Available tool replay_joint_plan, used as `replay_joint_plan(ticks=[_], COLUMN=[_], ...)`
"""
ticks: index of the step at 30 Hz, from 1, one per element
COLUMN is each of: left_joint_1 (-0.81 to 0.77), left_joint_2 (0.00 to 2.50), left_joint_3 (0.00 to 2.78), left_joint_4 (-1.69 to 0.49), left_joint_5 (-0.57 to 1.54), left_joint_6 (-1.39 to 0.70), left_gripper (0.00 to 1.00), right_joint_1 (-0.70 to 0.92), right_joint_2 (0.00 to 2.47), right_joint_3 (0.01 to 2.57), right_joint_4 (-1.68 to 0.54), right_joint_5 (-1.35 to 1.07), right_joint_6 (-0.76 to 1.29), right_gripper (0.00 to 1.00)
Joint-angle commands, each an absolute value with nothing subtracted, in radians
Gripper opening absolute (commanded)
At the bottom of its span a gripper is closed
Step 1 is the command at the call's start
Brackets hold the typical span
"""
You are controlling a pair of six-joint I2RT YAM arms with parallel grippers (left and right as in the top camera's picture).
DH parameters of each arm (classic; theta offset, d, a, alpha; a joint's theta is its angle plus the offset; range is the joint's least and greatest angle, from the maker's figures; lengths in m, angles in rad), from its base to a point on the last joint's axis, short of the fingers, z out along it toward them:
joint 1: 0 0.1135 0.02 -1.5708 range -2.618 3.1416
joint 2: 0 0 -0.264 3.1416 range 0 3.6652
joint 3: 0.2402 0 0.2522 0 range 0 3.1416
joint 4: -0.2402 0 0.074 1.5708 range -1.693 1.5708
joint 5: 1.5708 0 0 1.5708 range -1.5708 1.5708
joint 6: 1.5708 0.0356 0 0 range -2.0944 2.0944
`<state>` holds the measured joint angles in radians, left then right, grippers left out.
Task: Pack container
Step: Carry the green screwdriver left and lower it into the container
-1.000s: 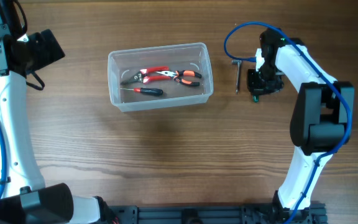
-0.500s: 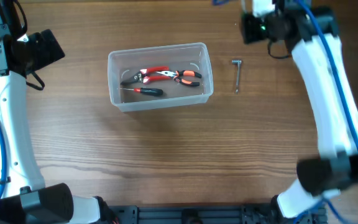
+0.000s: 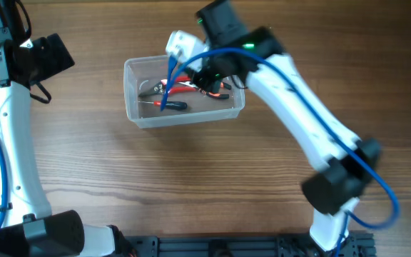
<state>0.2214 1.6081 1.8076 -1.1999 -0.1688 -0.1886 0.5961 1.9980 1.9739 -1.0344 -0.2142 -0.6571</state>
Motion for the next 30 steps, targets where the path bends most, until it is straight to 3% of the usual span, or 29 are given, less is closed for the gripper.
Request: replay_joint_plan(ticks=[1, 11, 30], left_joint_1=[0.226, 0.226, 0.226], left_joint_2=[1.612, 1.612, 1.612], left_joint_3=[1.808, 1.808, 1.808], left_joint_4=[-1.197, -1.197, -1.197], left_joint_5=[-0.181, -0.181, -0.181], left_joint_6=[-0.188, -0.188, -0.188], left_gripper=[1.0, 1.0, 1.0], right_joint_1=[0.596, 0.62, 0.711], right_joint_2=[2.093, 2.22, 2.237], right_joint_3=[1.969, 1.969, 1.948], right_joint_4=[-1.006, -0.982, -0.891], right_joint_5=[-0.168, -0.184, -0.183], right_joint_6=[-0.744, -0.865, -0.807], right_gripper=[0.04, 0.04, 0.04])
